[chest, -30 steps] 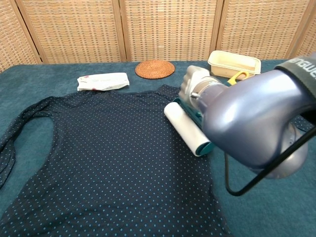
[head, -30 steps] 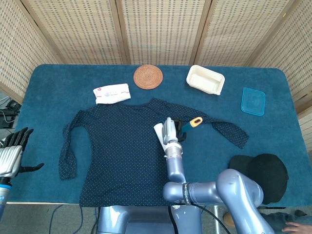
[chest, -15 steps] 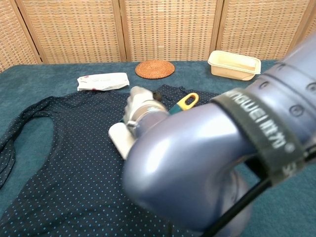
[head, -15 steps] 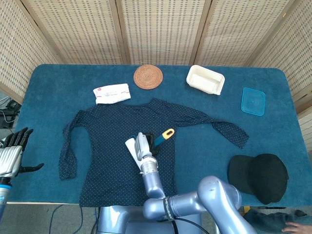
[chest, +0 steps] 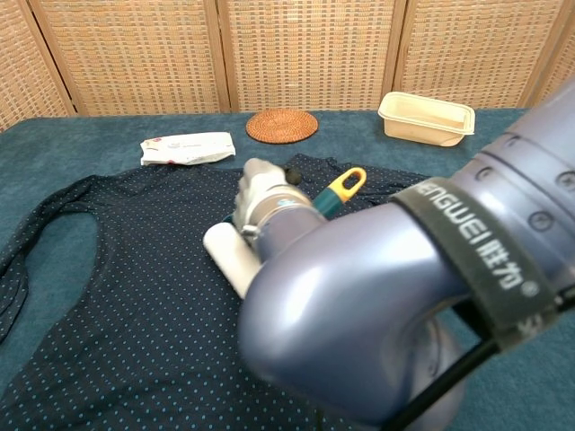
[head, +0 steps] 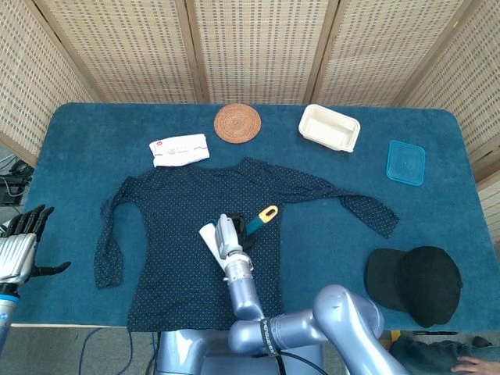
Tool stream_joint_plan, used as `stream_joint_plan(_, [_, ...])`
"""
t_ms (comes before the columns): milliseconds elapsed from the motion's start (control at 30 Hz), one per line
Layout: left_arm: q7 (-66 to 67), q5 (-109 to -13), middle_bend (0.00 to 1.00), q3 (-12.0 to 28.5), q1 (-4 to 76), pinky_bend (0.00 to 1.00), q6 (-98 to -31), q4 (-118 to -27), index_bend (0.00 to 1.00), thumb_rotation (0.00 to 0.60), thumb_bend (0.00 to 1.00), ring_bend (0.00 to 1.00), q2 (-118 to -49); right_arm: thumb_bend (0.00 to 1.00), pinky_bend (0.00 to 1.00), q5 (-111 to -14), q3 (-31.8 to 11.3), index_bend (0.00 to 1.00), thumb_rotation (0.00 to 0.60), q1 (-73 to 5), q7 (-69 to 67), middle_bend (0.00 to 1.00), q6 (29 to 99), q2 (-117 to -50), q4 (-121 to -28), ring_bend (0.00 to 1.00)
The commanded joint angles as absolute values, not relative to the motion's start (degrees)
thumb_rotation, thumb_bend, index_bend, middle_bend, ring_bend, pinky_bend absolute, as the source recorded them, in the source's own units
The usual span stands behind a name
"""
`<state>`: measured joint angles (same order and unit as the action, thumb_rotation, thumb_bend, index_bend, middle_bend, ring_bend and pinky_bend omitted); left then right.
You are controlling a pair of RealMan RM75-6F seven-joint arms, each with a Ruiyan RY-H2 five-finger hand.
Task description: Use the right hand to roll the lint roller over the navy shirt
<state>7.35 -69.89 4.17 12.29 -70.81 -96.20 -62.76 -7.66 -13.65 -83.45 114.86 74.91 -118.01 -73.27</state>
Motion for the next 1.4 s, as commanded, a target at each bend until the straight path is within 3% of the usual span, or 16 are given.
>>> stream_joint_plan(33, [7.58,-69.91,0.00,4.13,12.30,0.00,-70.88,-96.26,0.00,0.600,0.00,0.00,-62.85,0.86,1.00,-7.90,-11.74,0.71,0.600,-81.17,114.23,1.00,75.59,-115.65,-73.40,1.00])
stream_joint_plan(267, [8.73,-70.20,0.00,3.83,12.37,0.00,-71.05,-96.61,0.00,0.600,0.00,0.00,-63.20,0.86,1.00,-7.60,-8.07,0.71,0.600,-75.39,111.79,1.00,75.56,-110.64,-72.49,1.00])
stream_joint_plan(467, [9.23,-70.15,0.00,3.80,12.34,0.00,-71.30,-96.88,0.00,0.600,0.00,0.00,-63.34,0.85,1.00,-8.89,-7.78,0.69,0.600,-73.11,109.46,1.00,74.72,-108.40,-72.79,1.00])
stream_joint_plan(533, [9.08,-70.22,0.00,3.79,12.28,0.00,-71.42,-96.94,0.00,0.600,0.00,0.00,-63.26,0.76,1.00,-9.67,-8.20,0.58,0.600,-72.25,107.63,1.00,74.44,-107.68,-73.33,1.00])
stream_joint_plan(600, [8.97,-70.33,0.00,3.76,12.25,0.00,-71.45,-96.99,0.00,0.600,0.00,0.00,-63.18,0.46,1.00,-10.45,-8.51,0.25,0.600,-71.71,106.32,1.00,74.40,-107.15,-73.91,1.00])
stream_joint_plan(667, [8.83,-70.49,0.00,3.72,12.19,0.00,-71.54,-97.07,0.00,0.600,0.00,0.00,-63.09,0.16,1.00,-11.24,-9.08,0.04,0.600,-71.07,104.52,1.00,74.51,-106.51,-74.83,1.00])
stream_joint_plan(700, [8.71,-70.63,0.00,3.67,12.14,0.00,-71.62,-97.16,0.00,0.600,0.00,0.00,-63.02,0.06,1.00,-12.05,-9.64,0.00,0.600,-70.52,102.78,1.00,74.67,-105.74,-75.91,1.00])
stream_joint_plan(767, [8.44,-70.94,0.00,3.60,12.05,0.00,-71.76,-97.28,0.00,0.600,0.00,0.00,-62.87,0.00,1.00,-14.92,-9.74,0.00,0.600,-69.32,99.21,1.00,74.62,-103.41,-78.71,1.00])
stream_joint_plan(1000, [7.26,-71.90,0.00,3.45,11.73,0.00,-72.26,-97.41,0.00,0.600,0.00,0.00,-62.40,0.00,1.00,-25.76,-8.22,0.00,0.600,-63.23,85.20,1.00,74.83,-92.29,-88.76,1.00])
stream_joint_plan(1100, [6.51,-72.78,0.00,3.34,11.52,0.00,-72.75,-97.26,0.00,0.600,0.00,0.00,-62.34,0.00,1.00,-39.27,-5.13,0.00,0.600,-57.33,69.34,0.98,72.94,-84.46,-91.20,1.00])
stream_joint_plan(1167, [6.10,-73.35,0.00,3.28,11.45,0.00,-73.01,-97.08,0.00,0.600,0.00,0.00,-62.39,0.00,1.00,-46.89,-3.41,0.00,0.600,-54.01,60.01,0.91,72.95,-81.17,-90.59,0.97])
stream_joint_plan(1233, [5.43,-74.14,0.00,3.26,11.35,0.00,-73.45,-96.74,0.00,0.600,0.00,0.00,-62.50,0.00,0.88,-54.65,-1.64,0.00,0.600,-49.95,49.25,0.77,74.50,-78.03,-89.02,0.83])
stream_joint_plan(1367, [3.99,-75.57,0.00,3.25,11.04,0.00,-74.48,-96.10,0.00,0.600,0.00,0.00,-62.76,0.00,0.22,-62.10,0.54,0.00,0.600,-43.35,34.69,0.24,78.09,-73.95,-87.17,0.22])
stream_joint_plan(1400, [3.36,-76.50,0.00,3.17,10.79,0.00,-75.26,-95.90,0.00,0.600,0.00,0.00,-62.86,0.00,0.10,-63.91,1.34,0.00,0.600,-40.01,28.52,0.15,80.39,-72.02,-87.56,0.11])
